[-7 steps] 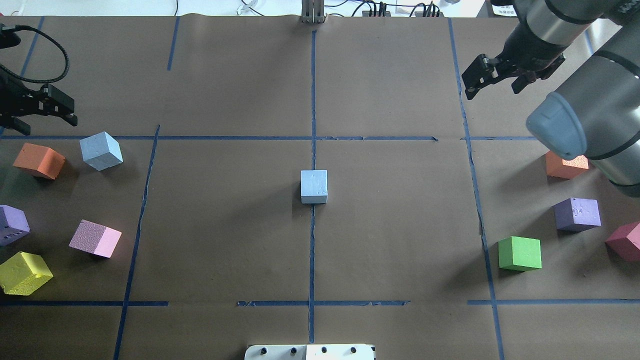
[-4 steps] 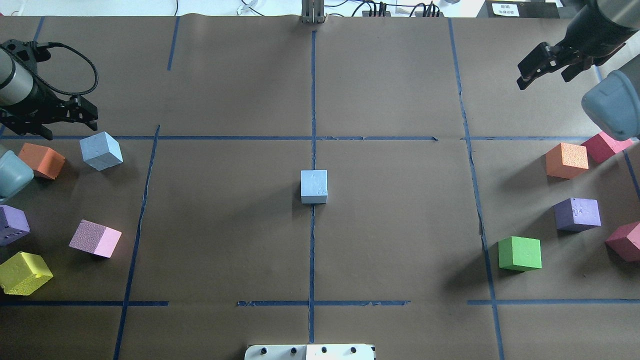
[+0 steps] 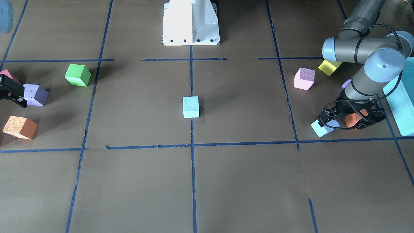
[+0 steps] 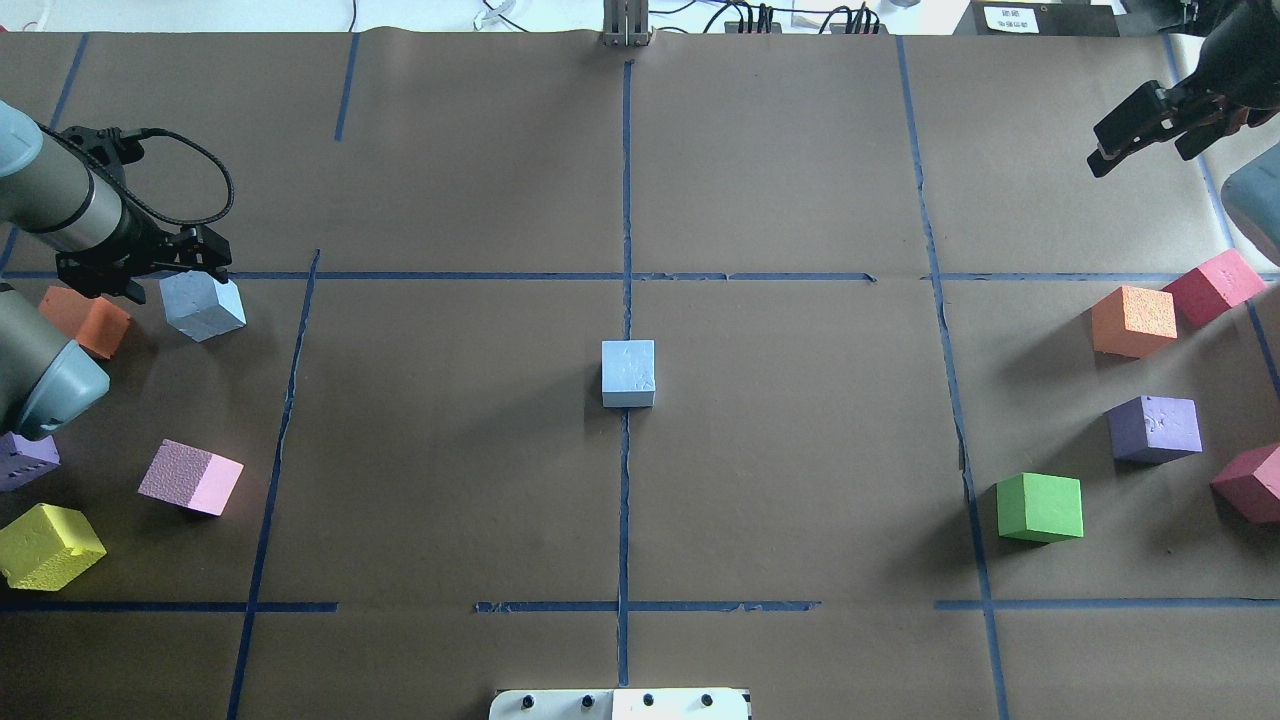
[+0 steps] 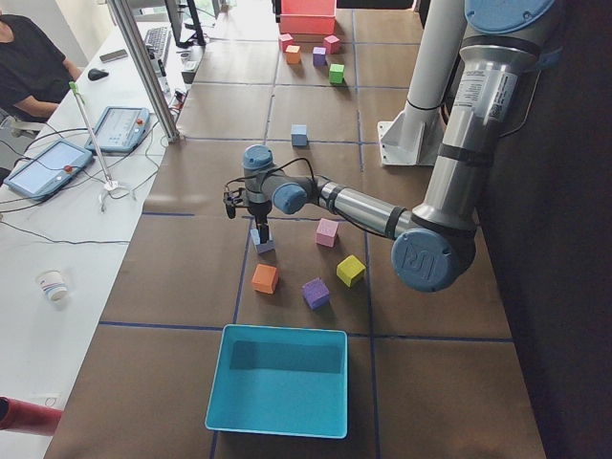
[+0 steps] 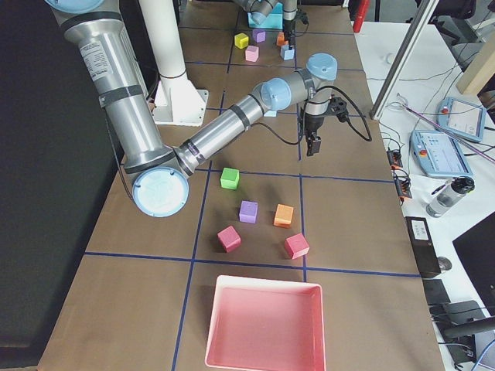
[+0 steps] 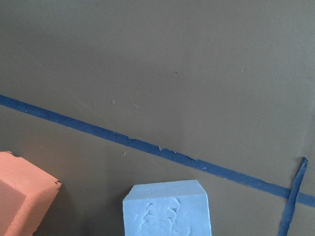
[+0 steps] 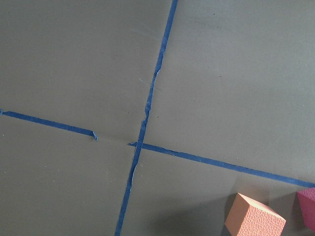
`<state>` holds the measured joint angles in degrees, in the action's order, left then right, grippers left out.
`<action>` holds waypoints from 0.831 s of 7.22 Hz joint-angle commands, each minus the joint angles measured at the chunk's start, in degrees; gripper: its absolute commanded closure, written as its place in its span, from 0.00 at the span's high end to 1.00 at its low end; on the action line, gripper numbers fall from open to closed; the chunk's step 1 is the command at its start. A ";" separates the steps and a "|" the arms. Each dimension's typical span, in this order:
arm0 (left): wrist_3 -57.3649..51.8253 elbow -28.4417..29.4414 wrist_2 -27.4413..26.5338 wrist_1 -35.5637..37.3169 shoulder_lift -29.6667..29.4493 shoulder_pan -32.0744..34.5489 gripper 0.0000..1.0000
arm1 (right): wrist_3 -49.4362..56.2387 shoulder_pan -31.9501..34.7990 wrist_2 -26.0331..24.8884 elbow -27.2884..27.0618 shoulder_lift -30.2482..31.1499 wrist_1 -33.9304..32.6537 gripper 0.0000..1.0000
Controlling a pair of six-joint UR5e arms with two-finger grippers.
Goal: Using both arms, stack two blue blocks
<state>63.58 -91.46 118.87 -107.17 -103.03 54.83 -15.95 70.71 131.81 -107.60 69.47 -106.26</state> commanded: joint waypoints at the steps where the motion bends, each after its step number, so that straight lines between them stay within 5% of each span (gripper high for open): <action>1: 0.31 2.06 -0.74 -1.97 -0.15 -0.95 1.00 | 0.04 0.13 -0.06 -0.07 0.23 0.00 1.00; 4: 0.14 6.82 -0.74 -5.33 -2.17 -1.04 0.97 | 0.04 0.39 -0.06 -0.33 0.32 0.09 1.00; 6: 0.23 5.16 -0.48 -5.07 -1.82 -1.04 0.33 | 0.04 0.66 -0.06 -0.95 0.75 0.00 1.00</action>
<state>63.75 -85.45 118.23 -112.34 -105.02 53.80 -15.91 71.19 131.75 -108.17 69.97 -106.23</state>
